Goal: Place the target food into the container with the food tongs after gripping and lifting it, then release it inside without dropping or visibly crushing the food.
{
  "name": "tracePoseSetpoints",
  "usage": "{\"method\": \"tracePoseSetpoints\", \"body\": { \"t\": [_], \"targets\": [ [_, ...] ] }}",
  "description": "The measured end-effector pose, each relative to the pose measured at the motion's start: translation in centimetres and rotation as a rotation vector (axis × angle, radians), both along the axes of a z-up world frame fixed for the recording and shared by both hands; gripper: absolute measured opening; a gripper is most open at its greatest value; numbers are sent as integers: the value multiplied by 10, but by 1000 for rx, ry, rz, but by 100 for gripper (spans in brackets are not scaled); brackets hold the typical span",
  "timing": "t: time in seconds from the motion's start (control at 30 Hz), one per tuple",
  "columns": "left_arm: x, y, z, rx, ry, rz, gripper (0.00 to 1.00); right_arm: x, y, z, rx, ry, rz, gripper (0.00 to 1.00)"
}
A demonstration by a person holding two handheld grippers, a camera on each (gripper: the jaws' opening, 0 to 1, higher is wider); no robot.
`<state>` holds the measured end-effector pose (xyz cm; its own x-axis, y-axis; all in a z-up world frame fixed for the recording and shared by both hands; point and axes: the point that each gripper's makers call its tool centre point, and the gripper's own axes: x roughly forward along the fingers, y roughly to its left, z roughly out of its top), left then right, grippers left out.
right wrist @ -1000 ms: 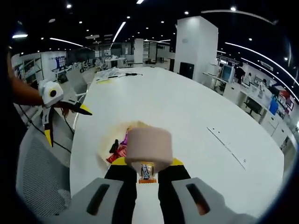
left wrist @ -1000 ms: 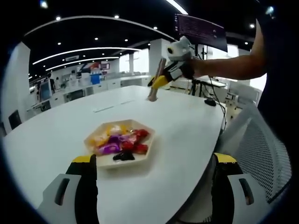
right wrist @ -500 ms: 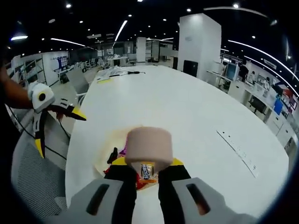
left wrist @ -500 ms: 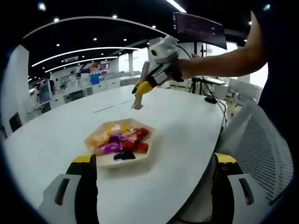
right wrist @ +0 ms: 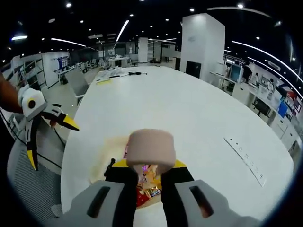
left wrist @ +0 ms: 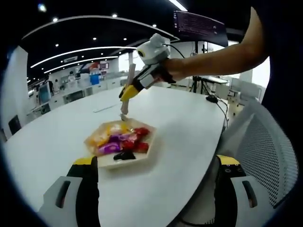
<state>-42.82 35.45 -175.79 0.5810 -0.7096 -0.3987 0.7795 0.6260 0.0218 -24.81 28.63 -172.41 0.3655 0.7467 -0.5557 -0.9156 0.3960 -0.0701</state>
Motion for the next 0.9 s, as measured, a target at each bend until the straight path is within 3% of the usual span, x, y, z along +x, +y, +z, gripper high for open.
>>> {"method": "tracePoseSetpoints", "body": {
  "t": [0.53, 0.9],
  "targets": [
    [0, -1, -2, 11, 3, -9, 99, 2, -5, 10, 23, -16, -1, 17],
    [0, -2, 1, -3, 4, -7, 99, -13, -17, 50, 148, -113, 26, 18]
  ]
}}
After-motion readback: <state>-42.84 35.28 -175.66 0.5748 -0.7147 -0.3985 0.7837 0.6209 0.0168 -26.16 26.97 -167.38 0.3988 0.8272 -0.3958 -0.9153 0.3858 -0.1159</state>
